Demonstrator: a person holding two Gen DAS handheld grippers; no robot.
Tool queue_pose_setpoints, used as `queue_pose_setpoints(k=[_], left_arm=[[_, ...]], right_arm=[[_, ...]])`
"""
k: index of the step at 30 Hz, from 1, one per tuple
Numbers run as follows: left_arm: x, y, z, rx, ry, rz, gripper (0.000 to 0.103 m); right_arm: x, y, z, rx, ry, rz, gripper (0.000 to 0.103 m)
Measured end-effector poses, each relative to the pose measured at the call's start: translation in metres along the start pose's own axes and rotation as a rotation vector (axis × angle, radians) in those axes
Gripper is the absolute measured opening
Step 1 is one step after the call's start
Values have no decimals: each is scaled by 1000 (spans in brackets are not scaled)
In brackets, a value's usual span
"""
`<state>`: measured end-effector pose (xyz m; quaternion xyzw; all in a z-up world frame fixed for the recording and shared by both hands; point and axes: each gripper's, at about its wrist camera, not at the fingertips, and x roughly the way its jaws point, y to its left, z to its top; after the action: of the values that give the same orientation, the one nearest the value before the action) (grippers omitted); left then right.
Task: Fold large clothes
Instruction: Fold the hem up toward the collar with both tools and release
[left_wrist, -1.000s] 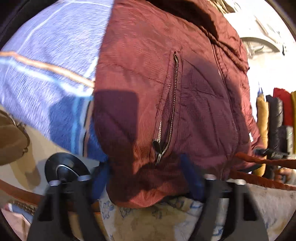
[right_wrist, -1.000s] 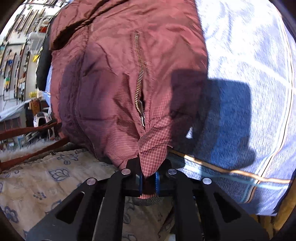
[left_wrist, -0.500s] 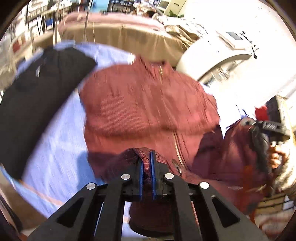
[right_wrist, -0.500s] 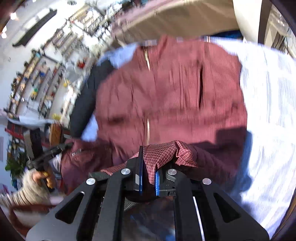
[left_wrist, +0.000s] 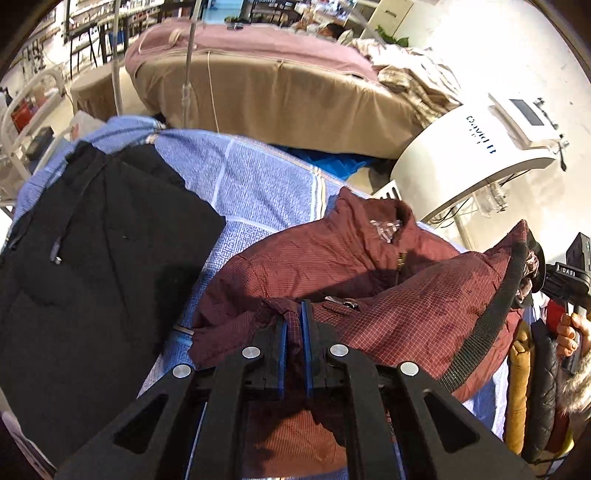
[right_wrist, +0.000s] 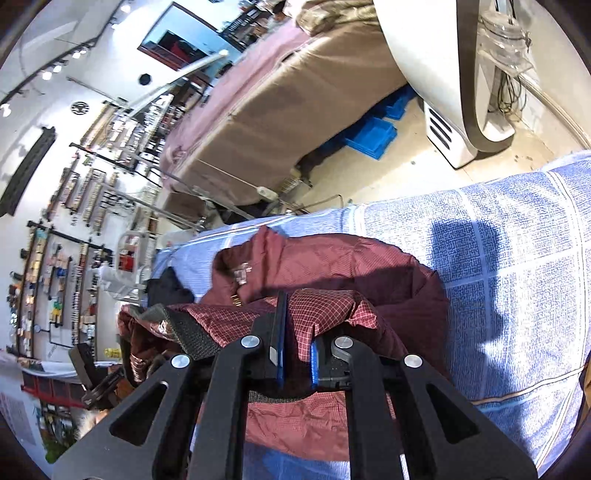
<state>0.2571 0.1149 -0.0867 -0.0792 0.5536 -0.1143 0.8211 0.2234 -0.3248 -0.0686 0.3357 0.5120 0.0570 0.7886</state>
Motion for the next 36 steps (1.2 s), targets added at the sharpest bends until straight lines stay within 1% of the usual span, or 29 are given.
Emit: queue_pose_setpoints(k=[2,3,7,9,11,12,13,14,15,16,17,18,19,20,21,22,23,24,25,26,28,30,31,33,35,36], left_arm=[[11,8,5,-24,27,-12,10],[15,14,7,-50,36,-41,11],[17,34,8,-127,63,-151,17],[14,38,6,-138,76,-186,19],[10,43,4,-176,96,-235,23],[5,49,2,-217,103,-288,29],[0,54,0,-245,100,-323,47],[-11,62,-1,-275,67,-337,64],[-28,70,-2,-291,-3,-290,91],[-43,75,-2,-292,-62,-248,95],[-53,78,-3,-289,-99,-227,95],[-64,81,-5,-278,-119,-210,95],[-68,79,-7,-266,-116,-192,95],[-70,76,-9,-243,-107,-165,95],[-70,67,-13,-199,-94,-128,95],[-68,58,-17,-156,-86,-91,95],[-65,47,-22,-111,-81,-54,95],[-59,31,-30,-55,-77,-10,96],[-55,23,-34,-31,-75,10,96],[-46,9,-42,0,-69,45,96],[-28,-13,-54,53,-45,100,96],[-10,-31,-65,95,-25,155,96],[-2,-41,-70,117,-18,177,96],[16,-61,-77,162,-11,217,96],[30,-74,-86,200,1,249,96],[41,-79,-89,212,16,277,97]], right_arm=[[15,-6,4,47,7,-9,10],[23,-10,7,72,9,-19,10],[49,-13,9,98,26,-46,10],[58,-16,10,114,39,-44,11],[64,-21,11,144,55,-31,11],[68,-24,12,165,63,-22,11],[70,-28,13,196,73,-7,12],[73,-34,13,238,85,22,14],[75,-40,14,276,94,45,15],[76,-46,14,306,98,65,16],[78,-50,15,325,103,85,16],[80,-51,16,326,108,91,18],[80,-52,16,329,113,98,23],[81,-54,17,350,113,124,28],[81,-58,17,398,104,170,39],[78,-63,16,460,83,214,61],[72,-66,14,501,54,232,71],[66,-66,12,518,24,240,74],[61,-62,11,506,16,239,74],[56,-55,10,456,23,215,74],[50,-36,4,334,37,126,74],[44,-6,-11,124,59,-1,74],[42,11,-23,13,60,-61,74],[42,49,-60,-256,53,-203,74],[52,67,-96,-415,50,-315,75],[59,69,-111,-447,64,-351,76]])
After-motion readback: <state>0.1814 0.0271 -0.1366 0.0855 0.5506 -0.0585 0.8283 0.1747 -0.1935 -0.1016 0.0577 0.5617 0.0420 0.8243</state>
